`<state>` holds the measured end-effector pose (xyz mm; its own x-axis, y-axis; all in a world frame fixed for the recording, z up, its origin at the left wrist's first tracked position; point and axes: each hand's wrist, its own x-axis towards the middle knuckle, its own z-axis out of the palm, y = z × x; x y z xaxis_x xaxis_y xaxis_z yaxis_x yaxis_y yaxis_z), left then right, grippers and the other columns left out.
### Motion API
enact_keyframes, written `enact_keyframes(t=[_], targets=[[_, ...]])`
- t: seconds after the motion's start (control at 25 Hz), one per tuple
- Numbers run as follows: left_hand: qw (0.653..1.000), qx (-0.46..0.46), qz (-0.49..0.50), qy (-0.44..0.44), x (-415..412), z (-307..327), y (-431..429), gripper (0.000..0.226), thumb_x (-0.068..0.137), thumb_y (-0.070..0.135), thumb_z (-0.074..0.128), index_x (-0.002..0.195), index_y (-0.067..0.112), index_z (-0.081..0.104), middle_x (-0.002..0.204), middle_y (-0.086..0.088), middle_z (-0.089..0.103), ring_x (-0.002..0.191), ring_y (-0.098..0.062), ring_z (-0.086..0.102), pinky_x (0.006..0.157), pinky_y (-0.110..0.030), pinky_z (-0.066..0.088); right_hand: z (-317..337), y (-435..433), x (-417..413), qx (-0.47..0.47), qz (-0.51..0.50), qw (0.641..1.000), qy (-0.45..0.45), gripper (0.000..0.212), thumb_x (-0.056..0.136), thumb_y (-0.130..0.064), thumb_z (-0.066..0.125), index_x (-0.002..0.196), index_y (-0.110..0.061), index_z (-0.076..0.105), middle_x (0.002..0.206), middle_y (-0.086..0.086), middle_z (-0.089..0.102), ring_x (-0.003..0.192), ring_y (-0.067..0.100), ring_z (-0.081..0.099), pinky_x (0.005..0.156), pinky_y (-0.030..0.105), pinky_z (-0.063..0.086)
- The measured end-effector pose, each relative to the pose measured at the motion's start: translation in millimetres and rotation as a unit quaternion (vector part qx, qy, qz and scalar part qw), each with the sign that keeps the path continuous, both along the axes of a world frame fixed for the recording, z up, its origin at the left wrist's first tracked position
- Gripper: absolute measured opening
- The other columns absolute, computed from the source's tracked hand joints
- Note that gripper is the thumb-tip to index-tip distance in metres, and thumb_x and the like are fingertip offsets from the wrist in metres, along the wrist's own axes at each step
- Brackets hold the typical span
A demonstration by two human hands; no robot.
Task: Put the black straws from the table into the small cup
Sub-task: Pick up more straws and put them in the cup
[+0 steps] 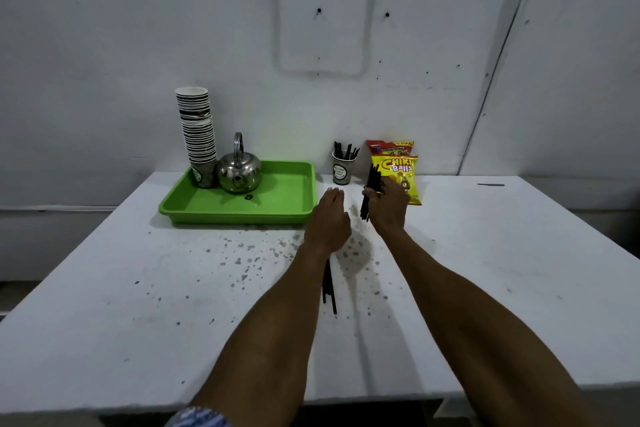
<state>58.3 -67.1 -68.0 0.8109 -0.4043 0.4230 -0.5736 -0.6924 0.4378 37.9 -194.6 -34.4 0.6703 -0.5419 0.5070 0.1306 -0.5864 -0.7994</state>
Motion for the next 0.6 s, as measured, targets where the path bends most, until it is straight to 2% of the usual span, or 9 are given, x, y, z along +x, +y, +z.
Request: enact_keyframes(t=[0.12, 0.28, 0.44, 0.6], targets=[[0.999, -0.043, 0.007, 0.000, 37.8, 16.7, -10.6, 0.056, 0.094, 0.008, 0.051, 0.146, -0.004, 0.035, 0.153, -0.020, 0.036, 0.146, -0.030, 0.031, 0.118, -0.040, 0.031, 28.6, -11.4, 40.6, 0.004, -0.001, 0.999, -0.033, 0.018, 0.083, 0.000, 0.066, 0.100, 0.000, 0.071, 0.100, 0.015, 0.075, 0.092, 0.026, 0.069, 0.073, 0.018, 0.042], [0.992, -0.109, 0.048, 0.040, 103.5, 28.0, -27.7, 0.060, 0.091, 0.010, 0.060, 0.143, -0.007, 0.036, 0.149, -0.022, 0.040, 0.141, -0.034, 0.037, 0.114, -0.037, 0.030, 57.6, -24.1, 112.9, 0.008, 0.008, 0.999, -0.040, 0.015, 0.080, -0.002, 0.069, 0.095, 0.002, 0.070, 0.096, 0.017, 0.074, 0.089, 0.028, 0.068, 0.065, 0.017, 0.038], [0.984, -0.129, 0.074, 0.099, 159.2, 25.8, -40.3, 0.092, 0.087, 0.023, 0.072, 0.153, -0.005, 0.015, 0.157, -0.022, 0.028, 0.146, -0.034, 0.027, 0.118, -0.035, 0.024, 68.6, -31.5, 165.6, 0.002, 0.022, 0.998, -0.053, 0.015, 0.081, -0.006, 0.071, 0.096, -0.003, 0.070, 0.099, 0.011, 0.076, 0.093, 0.024, 0.071, 0.083, 0.027, 0.051], [0.980, -0.147, 0.063, 0.114, 192.3, 17.0, -53.8, 0.105, 0.079, 0.026, 0.080, 0.154, -0.004, 0.013, 0.156, -0.024, 0.029, 0.144, -0.035, 0.031, 0.116, -0.036, 0.028, 60.5, -39.2, 201.1, 0.003, 0.030, 0.998, -0.050, 0.018, 0.082, -0.009, 0.071, 0.099, -0.004, 0.068, 0.100, 0.011, 0.076, 0.095, 0.026, 0.071, 0.087, 0.034, 0.052]])
